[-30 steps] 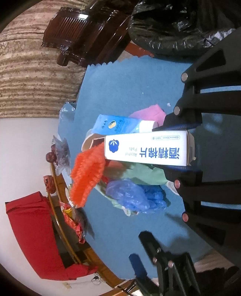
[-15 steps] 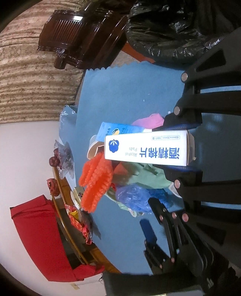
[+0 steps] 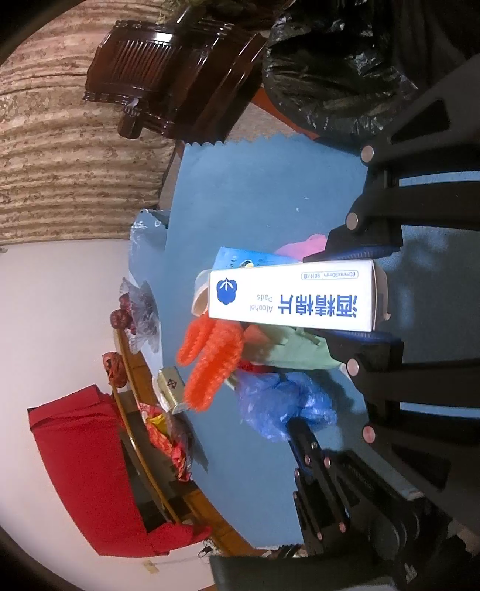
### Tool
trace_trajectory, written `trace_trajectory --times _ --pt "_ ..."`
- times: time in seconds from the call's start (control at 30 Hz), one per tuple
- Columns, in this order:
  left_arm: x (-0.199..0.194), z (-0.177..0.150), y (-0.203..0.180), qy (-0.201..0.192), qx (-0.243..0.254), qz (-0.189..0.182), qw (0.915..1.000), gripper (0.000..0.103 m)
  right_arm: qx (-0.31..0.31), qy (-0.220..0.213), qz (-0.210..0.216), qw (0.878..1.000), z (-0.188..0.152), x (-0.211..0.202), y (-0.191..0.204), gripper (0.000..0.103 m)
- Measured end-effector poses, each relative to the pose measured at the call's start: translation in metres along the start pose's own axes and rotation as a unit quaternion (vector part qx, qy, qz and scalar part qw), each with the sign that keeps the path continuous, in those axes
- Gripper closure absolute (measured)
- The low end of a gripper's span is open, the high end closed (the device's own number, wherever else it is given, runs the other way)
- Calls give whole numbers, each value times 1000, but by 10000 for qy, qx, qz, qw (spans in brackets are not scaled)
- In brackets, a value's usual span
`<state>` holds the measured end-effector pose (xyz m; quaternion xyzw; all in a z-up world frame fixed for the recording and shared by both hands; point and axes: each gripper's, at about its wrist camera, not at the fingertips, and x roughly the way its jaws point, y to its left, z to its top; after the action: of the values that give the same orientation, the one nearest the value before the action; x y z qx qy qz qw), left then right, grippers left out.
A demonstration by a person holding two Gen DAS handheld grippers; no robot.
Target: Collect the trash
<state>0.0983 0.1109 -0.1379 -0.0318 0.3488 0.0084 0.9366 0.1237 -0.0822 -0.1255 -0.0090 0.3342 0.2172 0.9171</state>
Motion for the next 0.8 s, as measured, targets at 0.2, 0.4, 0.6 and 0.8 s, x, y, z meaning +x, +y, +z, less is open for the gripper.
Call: trace_trajectory --times 0.2,0.4,0.6,0.8 --pt "-34 10 -11 -178 38 -185 9997 102 78 -189 -30 9998 7 -24 -4 73" --pt "-53 19 -39 -326 219 -551 9977 102 275 -357 -241 9987 10 -52 -24 73" --pt "-58 28 -78 -401 428 -1002 9932 102 580 -468 -668 9950 3 -85 -63 73" --pt "-53 33 -133 -399 813 -1501 9845 102 881 -549 -1287 9862 -10 -115 -111 73"
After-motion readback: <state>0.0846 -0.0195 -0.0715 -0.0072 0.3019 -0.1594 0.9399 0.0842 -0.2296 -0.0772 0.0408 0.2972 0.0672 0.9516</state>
